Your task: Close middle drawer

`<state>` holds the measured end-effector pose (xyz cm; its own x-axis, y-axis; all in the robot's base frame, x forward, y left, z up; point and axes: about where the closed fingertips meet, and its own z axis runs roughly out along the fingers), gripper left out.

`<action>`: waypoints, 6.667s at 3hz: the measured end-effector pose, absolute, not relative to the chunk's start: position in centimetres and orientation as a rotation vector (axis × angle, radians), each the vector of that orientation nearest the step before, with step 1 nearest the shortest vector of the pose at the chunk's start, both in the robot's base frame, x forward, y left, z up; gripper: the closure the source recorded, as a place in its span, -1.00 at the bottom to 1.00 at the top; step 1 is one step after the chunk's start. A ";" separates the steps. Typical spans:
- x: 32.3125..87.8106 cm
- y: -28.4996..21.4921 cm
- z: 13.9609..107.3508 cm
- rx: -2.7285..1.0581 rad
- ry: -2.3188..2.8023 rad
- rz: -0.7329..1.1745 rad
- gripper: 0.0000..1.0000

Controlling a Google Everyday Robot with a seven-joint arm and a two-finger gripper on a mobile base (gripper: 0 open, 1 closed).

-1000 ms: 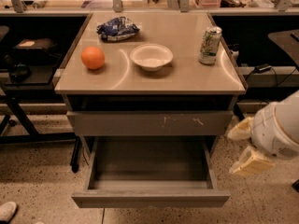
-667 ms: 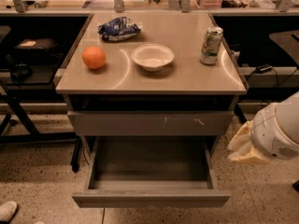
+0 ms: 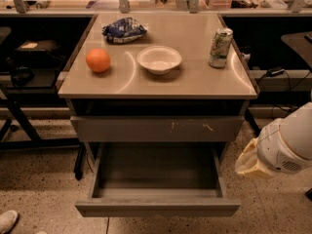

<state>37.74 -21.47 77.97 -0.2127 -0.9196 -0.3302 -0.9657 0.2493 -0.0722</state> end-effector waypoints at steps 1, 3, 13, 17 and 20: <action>36.5 -21.6 70.3 -1.663 2.301 0.385 1.00; 36.1 -21.6 62.1 -1.629 2.332 0.515 1.00; 39.7 -19.1 42.0 -1.364 2.158 0.668 0.18; 45.7 -17.2 41.8 -1.395 2.067 0.678 -0.23; 51.9 -16.7 43.4 -1.432 1.990 0.600 -0.29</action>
Offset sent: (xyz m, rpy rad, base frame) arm -0.0192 -0.0047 -0.2311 0.1775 0.2423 -0.0850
